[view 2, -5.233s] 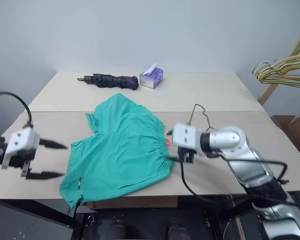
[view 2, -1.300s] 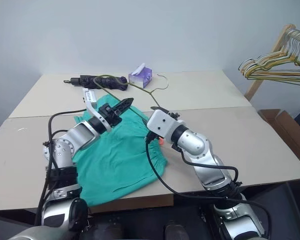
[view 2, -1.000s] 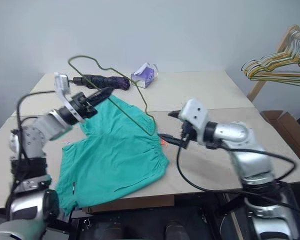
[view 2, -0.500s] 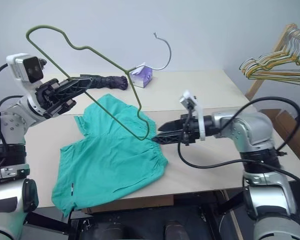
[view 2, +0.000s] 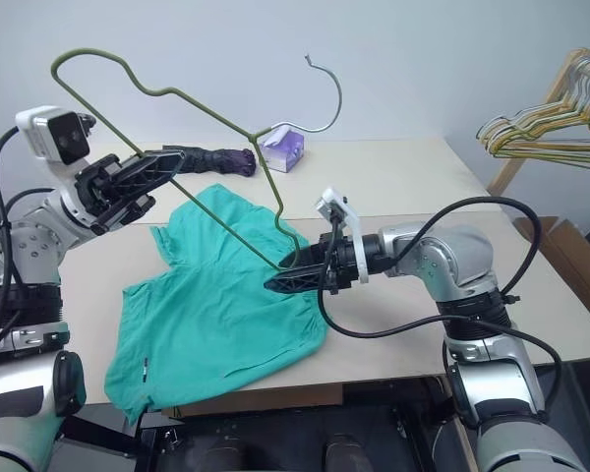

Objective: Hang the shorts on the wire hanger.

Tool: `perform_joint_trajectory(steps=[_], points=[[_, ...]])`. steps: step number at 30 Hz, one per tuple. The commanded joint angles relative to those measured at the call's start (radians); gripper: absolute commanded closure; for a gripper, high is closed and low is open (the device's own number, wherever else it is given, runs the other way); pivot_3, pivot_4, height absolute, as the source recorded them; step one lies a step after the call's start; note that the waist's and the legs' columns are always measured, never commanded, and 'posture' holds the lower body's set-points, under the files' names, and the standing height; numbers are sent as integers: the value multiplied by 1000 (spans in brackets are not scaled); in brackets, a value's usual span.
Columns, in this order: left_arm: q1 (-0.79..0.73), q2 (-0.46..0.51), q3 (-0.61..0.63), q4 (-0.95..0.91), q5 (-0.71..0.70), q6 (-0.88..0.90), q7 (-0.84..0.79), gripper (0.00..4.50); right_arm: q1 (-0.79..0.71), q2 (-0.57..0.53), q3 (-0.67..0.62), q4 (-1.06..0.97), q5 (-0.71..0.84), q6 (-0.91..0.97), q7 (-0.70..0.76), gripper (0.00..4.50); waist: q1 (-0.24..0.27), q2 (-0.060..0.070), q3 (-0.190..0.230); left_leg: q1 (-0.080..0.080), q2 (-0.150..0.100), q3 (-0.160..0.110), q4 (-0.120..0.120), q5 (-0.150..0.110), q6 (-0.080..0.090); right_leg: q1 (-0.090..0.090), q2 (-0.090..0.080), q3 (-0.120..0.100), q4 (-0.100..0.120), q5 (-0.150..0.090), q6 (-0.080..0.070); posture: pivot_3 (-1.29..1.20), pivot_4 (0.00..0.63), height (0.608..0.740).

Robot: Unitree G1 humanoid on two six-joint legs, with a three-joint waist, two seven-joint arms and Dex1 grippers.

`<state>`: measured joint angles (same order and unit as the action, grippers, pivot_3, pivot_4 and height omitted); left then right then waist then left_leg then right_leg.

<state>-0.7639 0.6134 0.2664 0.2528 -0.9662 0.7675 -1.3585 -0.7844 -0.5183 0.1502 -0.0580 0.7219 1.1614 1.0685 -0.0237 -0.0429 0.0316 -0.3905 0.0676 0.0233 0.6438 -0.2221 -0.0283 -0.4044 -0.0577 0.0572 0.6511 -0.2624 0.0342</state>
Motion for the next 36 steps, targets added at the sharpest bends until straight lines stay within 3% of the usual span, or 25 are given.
perform_joint_trajectory(steps=[1,3,14,16,19,23,26,30,34,36], points=[[-2,-1,30,-11,-11,-6,2,4500,-44,8,-29,-27,25,-12,-2,411,3,0,0,0,0,0,0,0,0,0,0,0,0,0,0,53,0,740],[1,-7,29,-12,-10,-9,3,4500,-48,11,-30,-25,28,-14,-5,828,5,0,0,0,0,0,0,0,0,0,0,0,0,0,0,53,0,740],[10,-39,32,15,25,-37,11,4500,-57,22,-29,-17,19,-17,-39,4394,7,0,0,0,0,0,0,0,0,0,0,0,0,0,0,42,0,740],[10,-38,30,23,29,-34,11,4500,-56,23,-31,-20,19,-17,-40,4452,6,0,0,0,0,0,0,0,0,0,0,0,0,0,0,40,0,740],[12,-42,27,17,38,-37,31,3702,-51,26,-40,-32,24,-17,-46,4500,7,0,0,0,0,0,0,0,0,0,0,0,0,0,0,36,0,740],[26,-25,-31,8,110,-44,51,2478,-50,51,-91,-38,47,-20,-83,4500,7,0,0,0,0,0,0,0,0,0,0,0,0,0,0,27,0,740],[49,13,-95,26,225,-93,72,1483,-71,100,-203,8,99,15,-166,4500,5,0,0,0,0,0,0,0,0,0,0,0,0,0,0,15,0,740],[73,84,-141,86,352,-153,84,151,-59,73,-253,39,107,58,-222,4500,3,0,0,0,0,0,0,0,0,0,0,0,1,0,0,10,0,740],[166,200,-288,79,610,-360,95,31,102,-36,-237,-38,60,4,-207,4500,5,0,0,0,0,0,-1,0,0,0,0,0,-2,0,0,20,0,740],[193,220,-303,61,642,-398,89,31,163,-112,-200,-56,44,14,-180,4500,12,1,0,-2,0,1,-1,0,1,-1,-1,0,-3,0,0,25,0,740]])
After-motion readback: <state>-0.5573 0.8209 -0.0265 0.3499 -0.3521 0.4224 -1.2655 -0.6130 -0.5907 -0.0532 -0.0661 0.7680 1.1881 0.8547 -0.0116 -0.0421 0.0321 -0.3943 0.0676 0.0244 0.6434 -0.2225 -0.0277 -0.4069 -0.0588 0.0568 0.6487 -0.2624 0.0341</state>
